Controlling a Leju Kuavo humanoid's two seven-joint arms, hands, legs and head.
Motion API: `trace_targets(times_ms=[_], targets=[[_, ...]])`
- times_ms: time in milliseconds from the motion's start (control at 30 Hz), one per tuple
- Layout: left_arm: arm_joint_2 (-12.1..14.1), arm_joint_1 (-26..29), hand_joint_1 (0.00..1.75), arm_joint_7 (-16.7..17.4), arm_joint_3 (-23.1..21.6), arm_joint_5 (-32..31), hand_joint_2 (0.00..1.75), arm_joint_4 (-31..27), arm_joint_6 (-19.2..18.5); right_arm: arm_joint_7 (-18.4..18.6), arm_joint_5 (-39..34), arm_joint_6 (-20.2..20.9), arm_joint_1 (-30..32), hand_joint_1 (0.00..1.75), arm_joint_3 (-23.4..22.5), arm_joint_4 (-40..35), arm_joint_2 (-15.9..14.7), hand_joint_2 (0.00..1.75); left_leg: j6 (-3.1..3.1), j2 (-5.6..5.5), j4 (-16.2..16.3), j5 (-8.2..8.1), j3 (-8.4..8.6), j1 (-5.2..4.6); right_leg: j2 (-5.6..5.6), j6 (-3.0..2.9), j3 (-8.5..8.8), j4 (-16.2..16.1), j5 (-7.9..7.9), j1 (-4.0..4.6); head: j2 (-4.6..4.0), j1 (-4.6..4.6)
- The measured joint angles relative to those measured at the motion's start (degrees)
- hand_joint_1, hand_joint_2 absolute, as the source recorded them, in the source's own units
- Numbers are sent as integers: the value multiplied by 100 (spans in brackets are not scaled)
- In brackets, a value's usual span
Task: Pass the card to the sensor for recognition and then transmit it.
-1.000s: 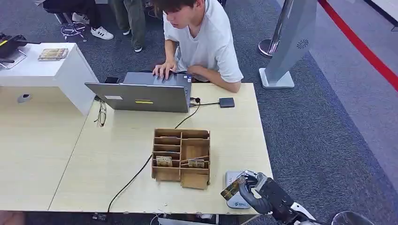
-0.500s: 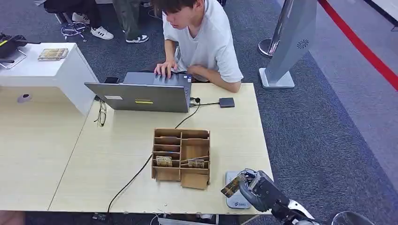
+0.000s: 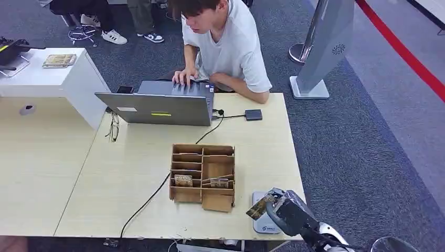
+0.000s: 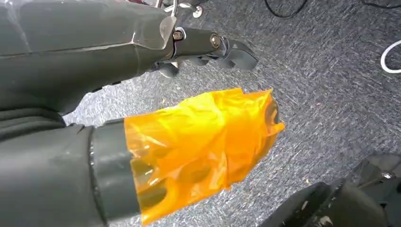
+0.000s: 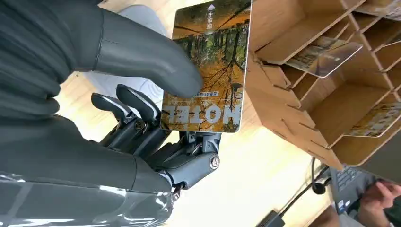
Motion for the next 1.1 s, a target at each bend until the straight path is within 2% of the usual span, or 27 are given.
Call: trace_targets(times_ms=[333,867,1100], targets=[[59,3,0,238,-271,234,0,-149,18,436,680,-315,-109,175,140,144,0,175,0,0,0,0,0,0,0,0,0,0,0,0,0,2],[114,7,0,361,-437,348,0,-300,17,573,999,-378,-144,175,214,225,2,175,0,0,0,0,0,0,0,0,0,0,0,0,0,0],[164,16,0,529,-573,459,0,-437,17,728,1270,-378,-143,175,223,225,2,175,0,0,0,0,-1,0,-1,0,0,0,0,0,0,0]])
